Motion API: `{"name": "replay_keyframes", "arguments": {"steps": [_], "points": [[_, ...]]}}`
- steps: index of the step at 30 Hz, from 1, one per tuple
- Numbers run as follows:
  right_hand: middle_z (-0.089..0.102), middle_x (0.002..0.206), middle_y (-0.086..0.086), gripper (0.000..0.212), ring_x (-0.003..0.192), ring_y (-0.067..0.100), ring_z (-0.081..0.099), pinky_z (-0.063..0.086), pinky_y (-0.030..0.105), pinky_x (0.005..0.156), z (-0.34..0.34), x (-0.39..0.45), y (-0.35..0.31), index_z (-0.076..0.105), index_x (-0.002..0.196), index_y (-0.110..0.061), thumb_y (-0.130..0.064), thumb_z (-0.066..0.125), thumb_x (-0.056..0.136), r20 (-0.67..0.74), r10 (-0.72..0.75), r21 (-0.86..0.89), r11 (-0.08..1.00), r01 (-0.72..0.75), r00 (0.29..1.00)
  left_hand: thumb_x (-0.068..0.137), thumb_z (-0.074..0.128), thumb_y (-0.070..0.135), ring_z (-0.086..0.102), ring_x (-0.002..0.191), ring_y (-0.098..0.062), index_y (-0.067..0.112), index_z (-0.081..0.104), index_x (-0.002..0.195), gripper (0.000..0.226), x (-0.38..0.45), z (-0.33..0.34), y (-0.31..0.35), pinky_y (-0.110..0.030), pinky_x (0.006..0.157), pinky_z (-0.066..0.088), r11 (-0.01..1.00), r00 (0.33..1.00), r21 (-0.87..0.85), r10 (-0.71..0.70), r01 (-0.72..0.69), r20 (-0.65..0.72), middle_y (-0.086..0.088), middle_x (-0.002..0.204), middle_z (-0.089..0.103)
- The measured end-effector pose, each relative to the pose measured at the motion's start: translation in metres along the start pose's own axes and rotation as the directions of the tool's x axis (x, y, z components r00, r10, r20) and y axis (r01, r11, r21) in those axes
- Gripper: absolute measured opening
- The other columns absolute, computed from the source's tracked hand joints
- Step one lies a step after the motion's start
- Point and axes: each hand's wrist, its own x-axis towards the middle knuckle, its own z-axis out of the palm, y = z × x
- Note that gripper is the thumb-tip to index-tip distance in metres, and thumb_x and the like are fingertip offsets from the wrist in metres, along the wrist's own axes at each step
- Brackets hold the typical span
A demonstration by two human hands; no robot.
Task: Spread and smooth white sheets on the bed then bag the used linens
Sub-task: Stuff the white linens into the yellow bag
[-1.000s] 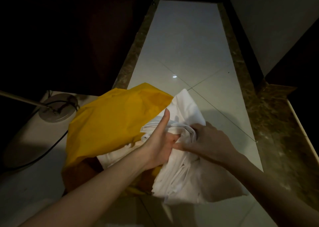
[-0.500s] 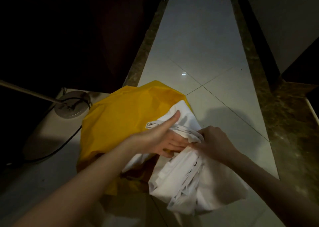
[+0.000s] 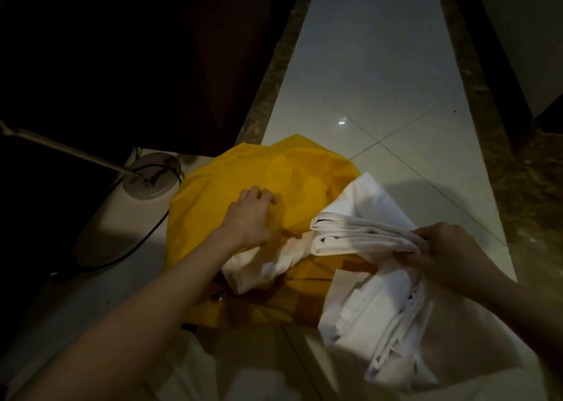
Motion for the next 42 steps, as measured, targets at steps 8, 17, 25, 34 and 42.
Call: {"name": "replay_keyframes", "arguments": {"steps": [8, 17, 25, 34, 42], "points": [[0.05, 0.052, -0.018, 0.006, 0.051, -0.001, 0.053, 0.031, 0.013, 0.05, -0.004, -0.016, 0.011, 0.074, 0.077, -0.026, -0.029, 0.072, 0.082, 0.02, -0.019, 0.008, 1.0, 0.019, 1.0, 0.074, 0.07, 0.064, -0.008, 0.146, -0.042, 0.031, -0.024, 0.149, 0.124, 0.023, 0.041, -0.018, -0.067, 0.105, 0.026, 0.944, 0.989, 0.297, -0.135, 0.145, -0.055, -0.006, 0.159, -0.026], [0.064, 0.065, -0.01, 0.004, 0.053, -0.003, 0.05, 0.031, 0.009, 0.051, -0.004, -0.019, 0.002, 0.074, 0.085, -0.031, -0.033, 0.073, 0.083, 0.066, -0.078, -0.033, 0.996, 0.08, 0.995, 0.095, 0.056, 0.028, 0.062, 0.096, -0.033, 0.008, 0.056, 0.081, 0.024, 0.041, -0.018, -0.036, -0.035, 0.07, 0.04, 0.954, 0.985, 0.277, -0.071, 0.113, -0.156, -0.014, 0.095, 0.064], [0.055, 0.057, -0.015, 0.034, 0.058, 0.0, 0.057, 0.047, 0.023, 0.063, -0.021, -0.004, -0.026, 0.048, 0.059, -0.046, -0.037, 0.07, 0.082, 0.197, -0.197, -0.07, 0.974, 0.214, 0.96, 0.085, 0.071, 0.026, 0.048, 0.042, -0.002, 0.016, 0.057, 0.056, 0.035, 0.023, -0.108, -0.041, -0.011, 0.039, 0.035, 0.973, 0.995, -0.211, 0.092, -0.096, -0.031, 0.003, 0.053, 0.047], [0.07, 0.08, -0.005, 0.027, 0.07, 0.005, 0.062, 0.045, 0.016, 0.062, -0.065, 0.004, -0.006, 0.075, 0.093, -0.02, -0.044, 0.069, 0.082, 0.127, -0.106, -0.189, 0.974, 0.128, 0.986, 0.071, 0.072, 0.032, 0.057, 0.047, -0.001, 0.025, 0.067, 0.05, 0.023, -0.009, -0.131, -0.001, -0.012, 0.047, 0.043, 0.809, 0.897, -0.552, 0.377, -0.2, 0.228, 0.008, 0.049, 0.061], [0.053, 0.069, -0.018, 0.014, 0.062, -0.005, 0.05, 0.032, 0.009, 0.053, -0.059, 0.007, -0.007, 0.072, 0.097, -0.018, -0.026, 0.068, 0.086, 0.04, -0.1, -0.195, 0.975, 0.106, 0.994, 0.058, 0.077, 0.057, 0.064, 0.052, -0.022, -0.012, 0.064, 0.07, 0.071, -0.004, -0.079, 0.018, -0.024, 0.05, 0.048, 0.789, 0.929, -0.572, 0.35, -0.224, 0.119, -0.023, 0.066, 0.066]]}}
